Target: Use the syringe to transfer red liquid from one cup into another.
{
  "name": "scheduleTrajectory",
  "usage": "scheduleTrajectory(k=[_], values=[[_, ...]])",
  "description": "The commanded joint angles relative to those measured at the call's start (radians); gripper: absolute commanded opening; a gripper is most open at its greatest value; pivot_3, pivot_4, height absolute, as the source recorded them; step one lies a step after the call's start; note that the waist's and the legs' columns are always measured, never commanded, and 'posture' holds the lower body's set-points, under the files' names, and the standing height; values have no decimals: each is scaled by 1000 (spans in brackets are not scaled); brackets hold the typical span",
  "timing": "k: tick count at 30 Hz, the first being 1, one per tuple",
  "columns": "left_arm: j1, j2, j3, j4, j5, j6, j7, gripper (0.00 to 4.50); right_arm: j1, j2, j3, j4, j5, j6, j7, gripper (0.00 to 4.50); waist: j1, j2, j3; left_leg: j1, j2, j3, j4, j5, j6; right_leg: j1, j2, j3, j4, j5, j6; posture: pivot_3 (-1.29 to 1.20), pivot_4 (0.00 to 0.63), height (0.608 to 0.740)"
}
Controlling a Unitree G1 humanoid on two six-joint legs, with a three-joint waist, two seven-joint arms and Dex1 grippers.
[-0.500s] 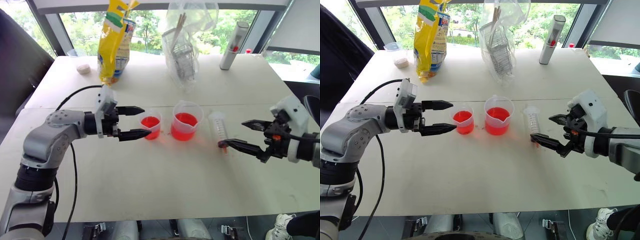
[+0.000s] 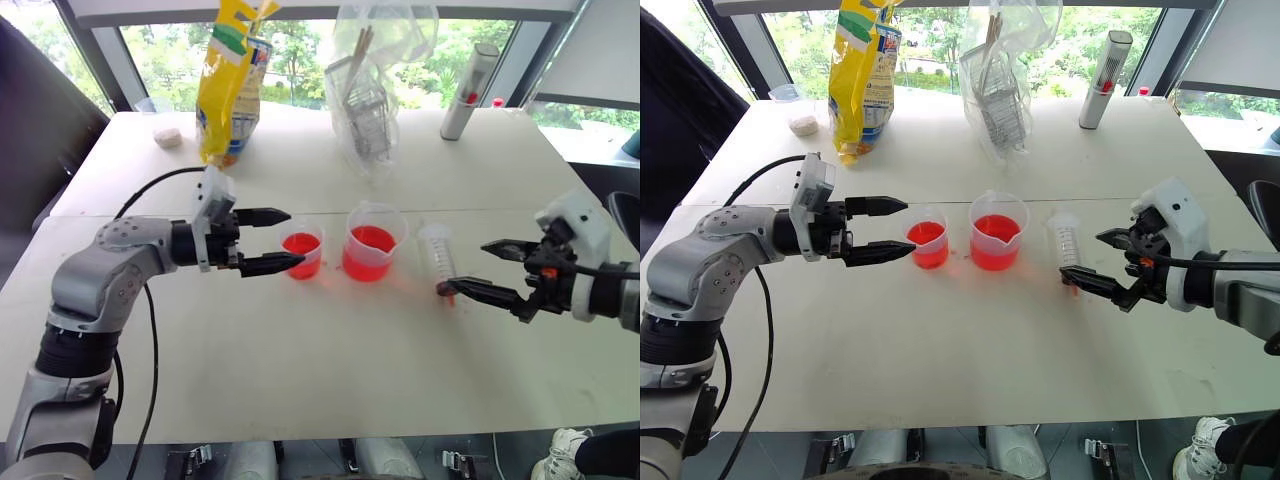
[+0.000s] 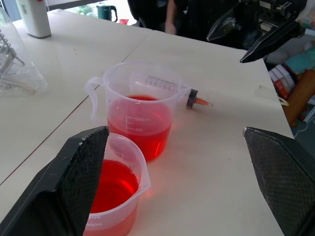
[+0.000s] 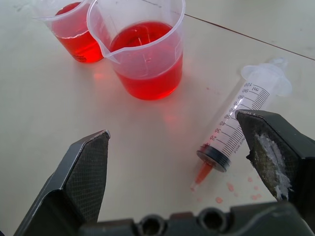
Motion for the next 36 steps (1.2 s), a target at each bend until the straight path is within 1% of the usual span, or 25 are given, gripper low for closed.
scheduleTrajectory(k=[1, 5, 8, 11, 14, 16, 21, 23, 28, 32, 36], values=[[-21, -6, 10, -14, 2, -21, 6, 4500, -53, -17, 14, 35, 15, 28, -27, 4460, 0, 0, 0, 0, 0, 0, 0, 0, 0, 0, 0, 0, 0, 0, 0, 0, 150, 739], [-25, -19, 2, -10, 12, -27, 10, 4500, -162, -30, 122, 120, -6, 117, -73, 4460, -2, 0, 0, 0, 0, 0, 0, 0, 0, 0, 0, 0, 0, 0, 0, 0, 150, 739], [-37, -38, -15, 3, 28, -43, 3, 4500, -312, -7, 260, 250, -52, 181, -109, 4460, -5, 1, 0, 0, 0, 0, 0, 0, 0, 0, 0, 0, 0, 0, 0, 0, 150, 739], [-47, -56, -25, 17, 40, -58, 1, 4500, -499, 58, 382, 474, -113, 260, -144, 4460, -6, 1, 0, 0, 0, 1, 1, 0, 0, 0, 0, 1, 0, 0, -1, 0, 150, 739], [-44, -66, -29, 16, 46, -68, 3, 4500, -652, 115, 495, 695, -206, 264, -171, 4460, -6, 1, 0, 0, 0, 1, 0, 0, 0, -1, 0, 2, 0, 0, -1, 0, 150, 739], [-33, -68, -29, 8, 47, -72, 7, 4500, -723, 140, 563, 819, -260, 249, -166, 4460, -5, 1, 0, -1, 0, 2, 0, 0, 0, -3, 0, 2, 0, 0, -1, 0, 150, 739], [-1, -72, -15, -24, 42, -72, 31, 4500, -829, 189, 724, 1056, -362, 167, -86, 4460, 4, 1, 0, -2, 0, 3, -1, -1, 2, -4, 0, 2, 0, 0, -1, 0, 150, 739], [16, -71, -9, -42, 38, -69, 45, 4500, -865, 222, 767, 1152, -399, 138, -51, 4460, 3, 1, 0, -2, 0, 3, -1, -2, 3, -5, 0, 2, 0, 0, -1, 0, 150, 739], [41, -71, -2, -75, 34, -64, 75, 4500, -927, 287, 853, 1316, -494, 47, 30, 4460, 6, 2, 0, -2, 0, 3, 0, -2, 4, -5, 0, 2, 1, 1, 0, 0, 150, 739], [56, -69, 5, -96, 30, -59, 98, 4500, -957, 332, 930, 1409, -579, -20, 101, 4460, 3, 2, 0, -2, 0, 4, 1, -2, 4, -4, 0, 2, 2, 1, 0, 0, 150, 739], [63, -66, 6, -107, 28, -57, 110, 4500, -967, 356, 976, 1451, -640, -52, 168, 4460, 3, 2, 0, -2, 0, 3, 2, -2, 4, -4, 0, 2, 3, 1, 0, 0, 150, 739]])
